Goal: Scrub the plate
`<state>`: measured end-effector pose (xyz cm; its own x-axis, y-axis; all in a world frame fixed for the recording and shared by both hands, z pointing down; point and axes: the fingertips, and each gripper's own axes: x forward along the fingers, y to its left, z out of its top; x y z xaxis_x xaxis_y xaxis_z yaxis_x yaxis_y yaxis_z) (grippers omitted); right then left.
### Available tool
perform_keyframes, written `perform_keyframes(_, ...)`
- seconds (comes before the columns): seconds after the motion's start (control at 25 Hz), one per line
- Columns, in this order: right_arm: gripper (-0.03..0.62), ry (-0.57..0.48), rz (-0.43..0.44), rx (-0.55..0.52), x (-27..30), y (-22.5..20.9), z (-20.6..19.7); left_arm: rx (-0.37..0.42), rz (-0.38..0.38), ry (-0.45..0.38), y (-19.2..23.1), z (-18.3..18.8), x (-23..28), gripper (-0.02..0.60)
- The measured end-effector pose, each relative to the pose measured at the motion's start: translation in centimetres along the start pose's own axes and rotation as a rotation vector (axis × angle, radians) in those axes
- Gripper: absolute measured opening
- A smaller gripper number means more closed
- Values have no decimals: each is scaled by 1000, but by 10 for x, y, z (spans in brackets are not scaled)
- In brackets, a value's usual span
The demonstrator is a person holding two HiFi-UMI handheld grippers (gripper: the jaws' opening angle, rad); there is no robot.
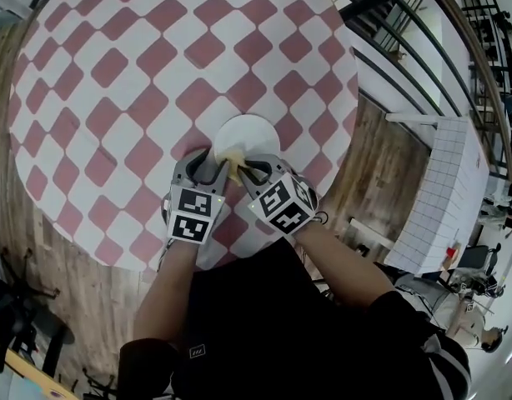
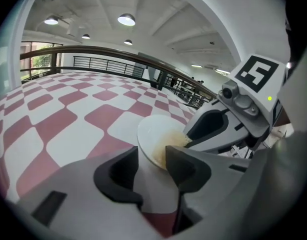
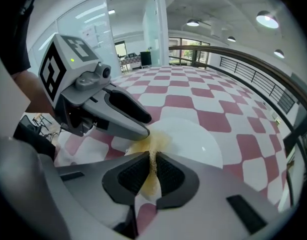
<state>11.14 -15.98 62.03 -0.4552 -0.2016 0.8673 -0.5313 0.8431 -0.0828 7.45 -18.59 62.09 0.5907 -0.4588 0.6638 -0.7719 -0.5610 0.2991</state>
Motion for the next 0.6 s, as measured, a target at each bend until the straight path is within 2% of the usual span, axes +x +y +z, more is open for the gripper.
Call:
perform_keyframes(0.2,48,11,-16,5,-9,-1,-16,77,14,41,-7,-5,6,222)
perform_keyframes(0.36,48,3,-15,27,-12,-1,-21,93,18,40,-9,-5,7,249)
perform_keyframes(0.48,48,1,-29,40,-13,-6,-25,74,9,15,-7,-3,5,249)
perform_keyframes(0.6,48,11,-62,63,-18,-20,-36,59,15,8,-5,-2,4,220)
